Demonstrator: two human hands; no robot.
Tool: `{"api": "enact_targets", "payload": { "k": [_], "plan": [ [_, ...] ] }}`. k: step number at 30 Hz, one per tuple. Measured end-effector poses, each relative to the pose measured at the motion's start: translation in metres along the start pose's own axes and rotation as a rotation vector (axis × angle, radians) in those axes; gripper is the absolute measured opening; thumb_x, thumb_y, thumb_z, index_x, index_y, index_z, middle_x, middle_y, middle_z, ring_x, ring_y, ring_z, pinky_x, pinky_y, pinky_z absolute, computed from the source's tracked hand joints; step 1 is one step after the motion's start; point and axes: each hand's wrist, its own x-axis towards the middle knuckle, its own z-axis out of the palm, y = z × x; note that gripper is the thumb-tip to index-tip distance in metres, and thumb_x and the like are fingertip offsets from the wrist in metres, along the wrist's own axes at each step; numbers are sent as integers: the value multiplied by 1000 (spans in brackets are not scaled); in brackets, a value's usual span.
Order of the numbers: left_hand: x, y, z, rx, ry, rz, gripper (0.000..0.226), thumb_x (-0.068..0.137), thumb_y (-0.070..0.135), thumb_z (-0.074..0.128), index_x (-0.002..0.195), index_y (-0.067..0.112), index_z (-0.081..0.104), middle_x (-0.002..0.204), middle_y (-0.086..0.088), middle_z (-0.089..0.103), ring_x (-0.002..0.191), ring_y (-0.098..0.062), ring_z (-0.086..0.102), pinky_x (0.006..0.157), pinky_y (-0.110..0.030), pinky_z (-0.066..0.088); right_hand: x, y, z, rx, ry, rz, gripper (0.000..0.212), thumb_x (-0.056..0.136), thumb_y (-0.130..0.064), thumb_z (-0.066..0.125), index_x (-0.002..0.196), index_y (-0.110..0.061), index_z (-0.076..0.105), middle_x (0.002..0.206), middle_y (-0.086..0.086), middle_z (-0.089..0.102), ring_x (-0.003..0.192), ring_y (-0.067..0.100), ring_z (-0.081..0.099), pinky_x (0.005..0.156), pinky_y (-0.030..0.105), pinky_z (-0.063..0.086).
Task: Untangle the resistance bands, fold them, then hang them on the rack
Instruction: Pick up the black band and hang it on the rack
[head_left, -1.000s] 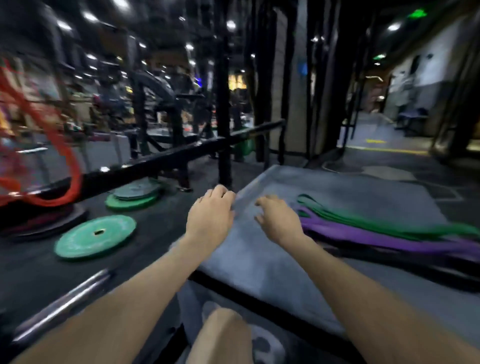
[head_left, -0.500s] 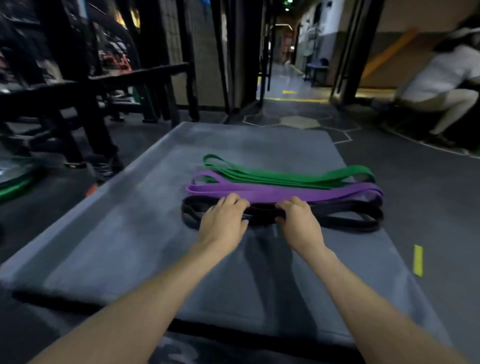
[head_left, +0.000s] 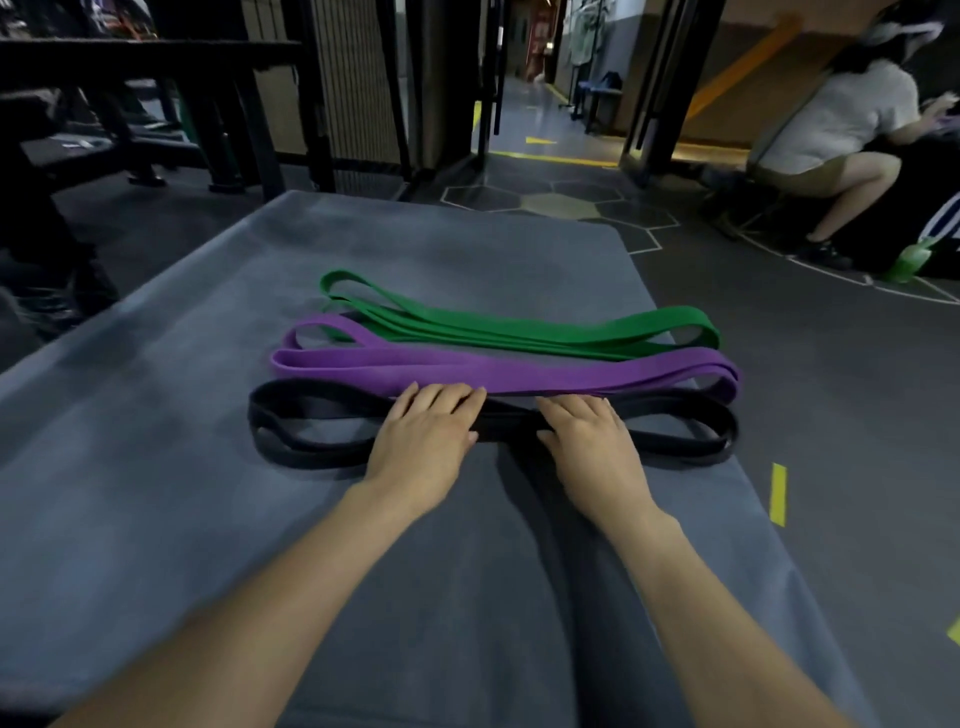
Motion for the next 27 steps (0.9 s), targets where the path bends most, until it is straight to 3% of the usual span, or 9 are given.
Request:
{"api": "enact_targets", "payload": {
  "k": [3,6,12,15,20,23,27],
  "plan": [
    [1,-4,-3,-22,18,43,43,100,24,36,143,23,33,130,3,44,119,-19,38,107,-29,25,0,3,-1,-29,79,-28,28,67,-4,76,94,-9,72,78,7,67,72,34,61,69,42,54],
    [1,-11,-7,-46,4,72,38,100,24,36,138,24,39,121,2,47,108,-19,42,92,-29,35,-2,2,-4,-28,85,-27,24,68,-7,74,91,-11,74,77,6,63,68,32,59,57,35,48],
    [0,-21,-6,67,-75,101,50,101,23,32,148,31,16,131,3,41,117,-19,42,89,-30,33,-3,1,-10,-79,18,-60,16,68,-11,73,84,-15,74,82,9,58,64,30,57,53,31,35],
    [3,-25,-5,53,-85,113,54,99,16,36,147,34,17,122,3,42,113,-17,44,79,-28,27,-1,-1,-13,-65,-65,-47,22,88,-12,58,105,-10,70,94,13,54,81,35,54,62,36,36],
    [3,-27,-6,-71,-126,109,46,101,21,34,144,34,27,114,3,45,109,-17,44,86,-30,36,1,0,-17,-16,-112,-33,42,98,-23,43,139,-19,42,115,6,44,108,26,46,74,30,34],
    [2,-28,-7,-112,-140,120,45,101,21,34,144,35,29,111,4,45,107,-16,44,87,-29,36,1,-1,-18,30,-127,7,47,97,-22,46,143,-17,35,123,6,40,109,28,49,79,33,39],
    [0,-28,-8,-141,-144,130,45,101,22,34,143,35,30,111,4,45,107,-15,44,88,-27,34,8,3,-17,70,-185,28,36,96,-21,47,132,-13,49,128,7,44,110,30,49,81,33,37]
  ]
}}
